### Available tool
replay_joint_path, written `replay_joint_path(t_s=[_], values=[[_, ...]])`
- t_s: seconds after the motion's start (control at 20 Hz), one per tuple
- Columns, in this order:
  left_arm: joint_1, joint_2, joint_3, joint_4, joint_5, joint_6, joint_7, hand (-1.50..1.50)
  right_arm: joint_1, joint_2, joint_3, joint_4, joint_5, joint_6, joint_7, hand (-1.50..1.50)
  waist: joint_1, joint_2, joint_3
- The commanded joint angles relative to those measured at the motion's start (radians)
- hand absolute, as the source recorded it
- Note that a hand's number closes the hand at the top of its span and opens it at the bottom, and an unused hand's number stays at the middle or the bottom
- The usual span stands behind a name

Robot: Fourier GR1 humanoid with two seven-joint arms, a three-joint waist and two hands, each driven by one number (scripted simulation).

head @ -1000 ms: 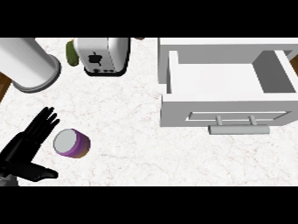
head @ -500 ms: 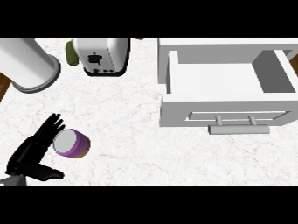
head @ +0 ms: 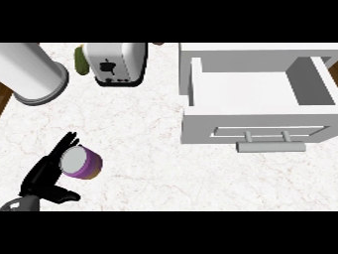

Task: Pick up the can, place it into the drawer and close the drawer

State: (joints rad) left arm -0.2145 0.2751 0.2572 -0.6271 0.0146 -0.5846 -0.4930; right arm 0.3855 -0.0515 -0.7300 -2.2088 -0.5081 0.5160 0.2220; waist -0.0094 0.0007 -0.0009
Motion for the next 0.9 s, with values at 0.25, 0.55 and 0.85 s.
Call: replay_joint_path(t_s=[0.25,0.55,0.85], values=[[-0.107,-0.013,0.023,0.159,0.042,-0.042,-0.013,-1.5,0.044,0.002,-0.067,0.01,-0.066,0.076,-0.009,-1.5,-0.004,0.0,0.0],[-0.134,-0.029,-0.003,0.135,0.066,-0.111,0.05,1.5,0.002,0.039,-0.025,-0.021,-0.024,0.036,0.028,-1.5,0.003,-0.001,0.001],[-0.127,-0.075,-0.024,0.004,0.11,-0.149,0.067,1.5,0.014,0.033,-0.044,0.045,-0.017,0.069,-0.017,-1.5,0.008,-0.003,0.001]])
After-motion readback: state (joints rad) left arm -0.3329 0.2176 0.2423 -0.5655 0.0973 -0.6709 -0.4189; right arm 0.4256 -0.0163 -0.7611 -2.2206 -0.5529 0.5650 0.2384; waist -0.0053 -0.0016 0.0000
